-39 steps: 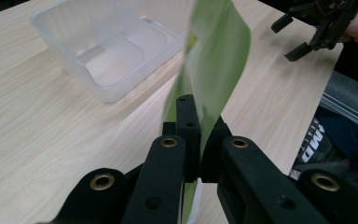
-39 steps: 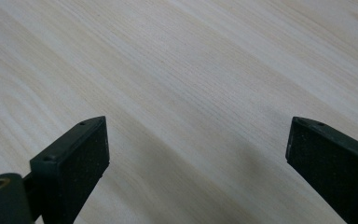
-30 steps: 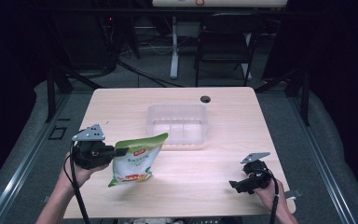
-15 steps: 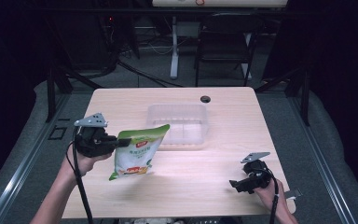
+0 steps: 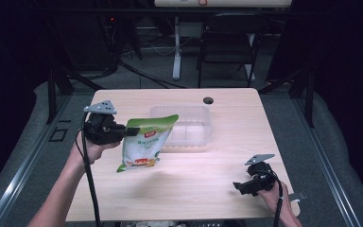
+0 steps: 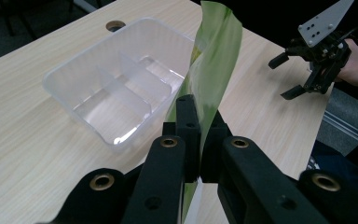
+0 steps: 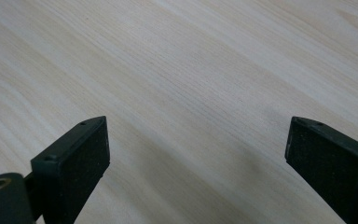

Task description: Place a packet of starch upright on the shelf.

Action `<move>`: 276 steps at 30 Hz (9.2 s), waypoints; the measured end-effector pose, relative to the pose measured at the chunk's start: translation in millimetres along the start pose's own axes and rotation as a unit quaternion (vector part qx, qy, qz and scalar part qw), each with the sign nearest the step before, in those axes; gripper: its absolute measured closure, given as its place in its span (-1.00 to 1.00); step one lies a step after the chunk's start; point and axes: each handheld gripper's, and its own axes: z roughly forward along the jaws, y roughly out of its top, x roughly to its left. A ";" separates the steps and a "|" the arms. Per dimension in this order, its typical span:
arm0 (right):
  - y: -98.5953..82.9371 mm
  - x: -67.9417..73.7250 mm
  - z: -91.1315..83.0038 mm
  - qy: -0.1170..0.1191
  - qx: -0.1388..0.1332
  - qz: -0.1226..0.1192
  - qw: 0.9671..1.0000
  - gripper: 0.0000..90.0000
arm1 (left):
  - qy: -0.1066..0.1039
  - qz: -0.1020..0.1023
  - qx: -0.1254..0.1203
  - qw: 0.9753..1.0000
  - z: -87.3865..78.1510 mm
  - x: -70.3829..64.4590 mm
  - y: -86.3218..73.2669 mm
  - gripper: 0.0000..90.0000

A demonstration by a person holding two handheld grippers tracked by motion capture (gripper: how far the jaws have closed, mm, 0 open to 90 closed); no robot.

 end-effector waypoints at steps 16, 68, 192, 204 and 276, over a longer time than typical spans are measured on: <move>0.4 -0.1 2.0 0.004 0.002 0.002 1.000 -0.86 | 0.018 -0.013 -0.020 1.000 6.2 19.0 31.1 0.99; -0.3 -0.9 0.2 0.009 -0.003 0.003 1.000 -0.86 | 0.109 -0.107 -0.111 0.982 60.0 64.3 61.6 0.99; 2.2 1.6 2.2 0.035 -0.009 -0.008 0.999 -0.81 | 0.149 -0.095 -0.168 0.970 147.4 74.2 16.3 1.00; 0.4 2.3 -0.5 0.028 -0.012 -0.003 1.000 -0.81 | 0.157 -0.131 -0.182 0.962 147.5 78.8 0.4 1.00; -0.4 3.7 0.8 0.028 -0.006 -0.005 1.000 -0.81 | 0.189 -0.100 -0.046 0.976 37.0 -2.5 -100.5 -0.86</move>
